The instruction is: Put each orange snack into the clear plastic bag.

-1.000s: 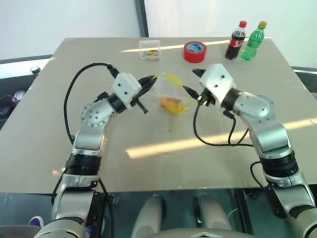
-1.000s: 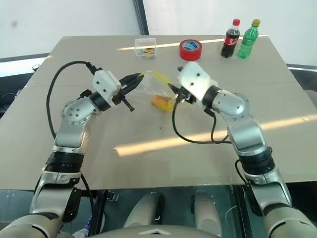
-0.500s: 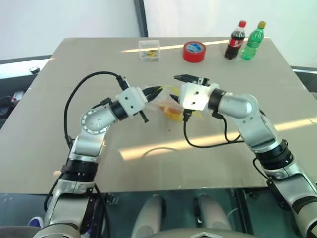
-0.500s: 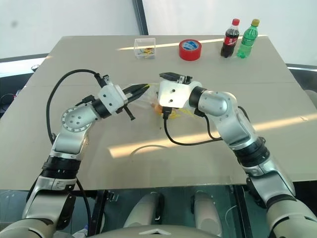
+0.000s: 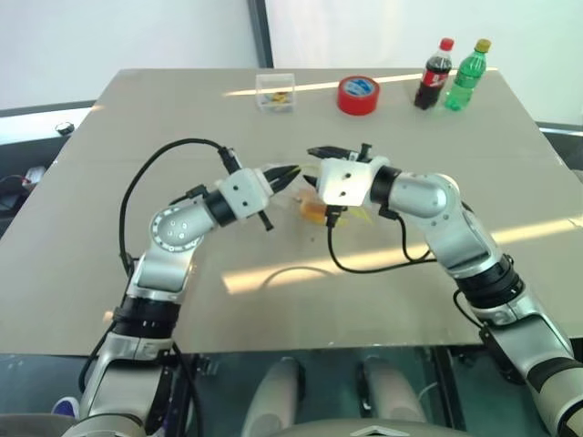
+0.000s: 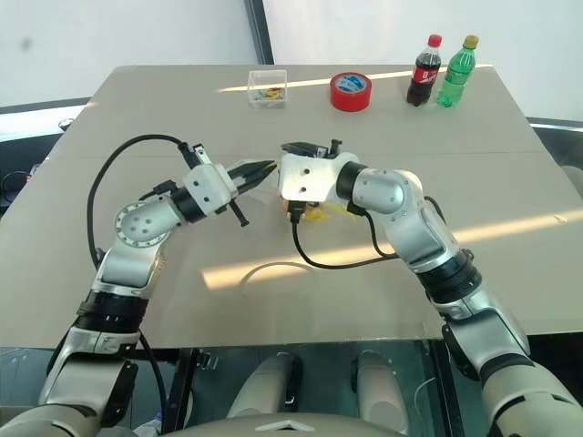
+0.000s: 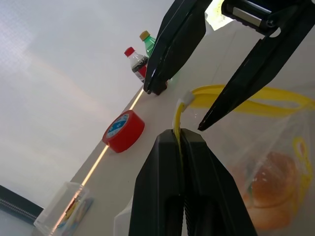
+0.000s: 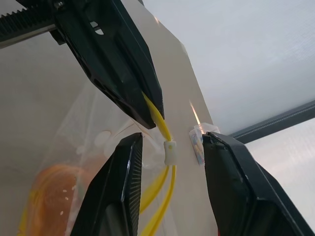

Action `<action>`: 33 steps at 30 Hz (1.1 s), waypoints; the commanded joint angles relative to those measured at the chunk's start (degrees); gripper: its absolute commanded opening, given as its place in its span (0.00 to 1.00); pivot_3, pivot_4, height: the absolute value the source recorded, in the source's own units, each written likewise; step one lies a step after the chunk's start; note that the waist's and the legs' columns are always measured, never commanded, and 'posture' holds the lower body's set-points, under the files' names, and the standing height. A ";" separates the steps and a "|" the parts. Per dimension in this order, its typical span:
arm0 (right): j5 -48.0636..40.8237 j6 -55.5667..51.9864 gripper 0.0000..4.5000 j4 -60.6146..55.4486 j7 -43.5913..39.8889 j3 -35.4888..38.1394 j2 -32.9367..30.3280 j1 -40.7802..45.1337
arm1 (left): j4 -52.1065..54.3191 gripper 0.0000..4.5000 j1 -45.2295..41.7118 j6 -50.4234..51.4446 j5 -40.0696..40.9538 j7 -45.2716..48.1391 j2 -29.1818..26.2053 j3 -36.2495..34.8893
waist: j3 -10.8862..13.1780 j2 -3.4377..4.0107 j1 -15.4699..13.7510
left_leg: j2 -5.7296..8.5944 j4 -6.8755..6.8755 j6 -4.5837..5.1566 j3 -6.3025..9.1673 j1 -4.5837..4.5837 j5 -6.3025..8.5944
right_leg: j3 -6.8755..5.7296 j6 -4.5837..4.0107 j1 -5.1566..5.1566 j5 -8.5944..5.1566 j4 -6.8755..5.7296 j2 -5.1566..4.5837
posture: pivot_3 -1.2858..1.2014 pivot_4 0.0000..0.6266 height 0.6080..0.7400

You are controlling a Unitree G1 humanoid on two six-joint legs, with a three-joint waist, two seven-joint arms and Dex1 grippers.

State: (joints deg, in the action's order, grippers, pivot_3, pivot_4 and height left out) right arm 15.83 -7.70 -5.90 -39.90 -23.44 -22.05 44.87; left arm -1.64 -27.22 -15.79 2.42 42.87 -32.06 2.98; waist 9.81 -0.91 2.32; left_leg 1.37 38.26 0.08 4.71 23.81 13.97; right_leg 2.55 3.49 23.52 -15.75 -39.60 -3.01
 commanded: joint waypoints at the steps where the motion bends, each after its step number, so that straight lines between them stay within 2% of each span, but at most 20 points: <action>1: 0.49 1.06 0.32 -0.68 -0.20 0.74 0.02 1.11 | 2.63 0.00 -0.14 -1.03 0.27 -0.12 -0.57 -0.47 | 0.00 0.00 0.00 | 0.00 0.00 0.00 0.00 0.00 0.00 | 0.00 0.00 0.00 0.00 0.00 0.00 | 0.52 0.24 1.00; 2: 0.57 1.07 0.26 -0.60 -0.22 0.77 0.03 1.10 | 2.65 0.00 -0.10 -1.01 0.28 -0.12 -0.56 -0.46 | 0.00 0.00 0.00 | 0.00 0.00 0.00 0.00 0.00 0.00 | 0.00 0.00 0.00 0.00 0.00 0.00 | 0.52 0.24 1.00; 4: 0.65 1.07 0.03 -0.62 -0.26 0.85 0.08 1.09 | 2.53 0.00 -0.09 -1.06 0.28 -0.11 -0.56 -0.45 | 0.00 0.00 0.00 | 0.00 0.00 0.00 0.00 0.00 0.00 | 0.00 0.00 0.00 0.00 0.00 0.00 | 0.52 0.24 1.00; 5: 0.71 1.08 0.01 -0.63 -0.30 0.87 0.12 1.11 | 2.38 0.00 -0.12 -1.12 0.28 -0.10 -0.56 -0.45 | 0.00 0.00 0.00 | 0.00 0.00 0.00 0.00 0.00 0.00 | 0.00 0.00 0.00 0.00 0.00 0.00 | 0.52 0.24 1.00; 17: 1.67 -0.34 0.01 -0.50 -0.06 1.18 0.16 0.21 | 2.60 0.00 -0.27 -0.32 1.76 -0.68 0.06 -1.42 | 0.00 0.00 0.00 | 0.00 0.00 0.00 0.00 0.00 0.00 | 0.00 0.00 0.00 0.00 0.00 0.00 | 0.52 0.24 1.00; 26: 0.50 -6.95 0.01 1.31 2.31 4.18 0.56 -2.28 | 5.78 0.00 0.32 0.30 8.01 -0.77 -1.21 -6.34 | 0.00 0.00 0.01 | -0.03 0.00 0.00 0.01 0.00 0.00 | 0.00 0.00 0.00 0.00 0.00 0.00 | 0.52 0.24 1.00; 33: -0.21 -9.66 0.01 0.92 3.35 5.80 -1.65 -4.11 | 4.91 0.00 1.37 1.07 7.21 -1.76 -2.45 -7.09 | 0.00 0.00 -0.07 | 0.00 0.00 0.00 0.02 0.00 0.00 | -0.01 0.00 0.00 0.00 0.00 0.00 | 0.52 0.24 1.00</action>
State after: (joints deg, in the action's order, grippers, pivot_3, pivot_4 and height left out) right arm 14.31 -13.93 -6.84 -37.71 -21.93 -21.09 42.25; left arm 0.54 -25.59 -13.95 8.07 42.78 -33.21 0.55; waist 9.81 -0.91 2.25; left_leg 1.37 38.26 0.08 4.72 23.81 13.98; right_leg 2.54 3.49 23.51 -15.75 -39.60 -3.02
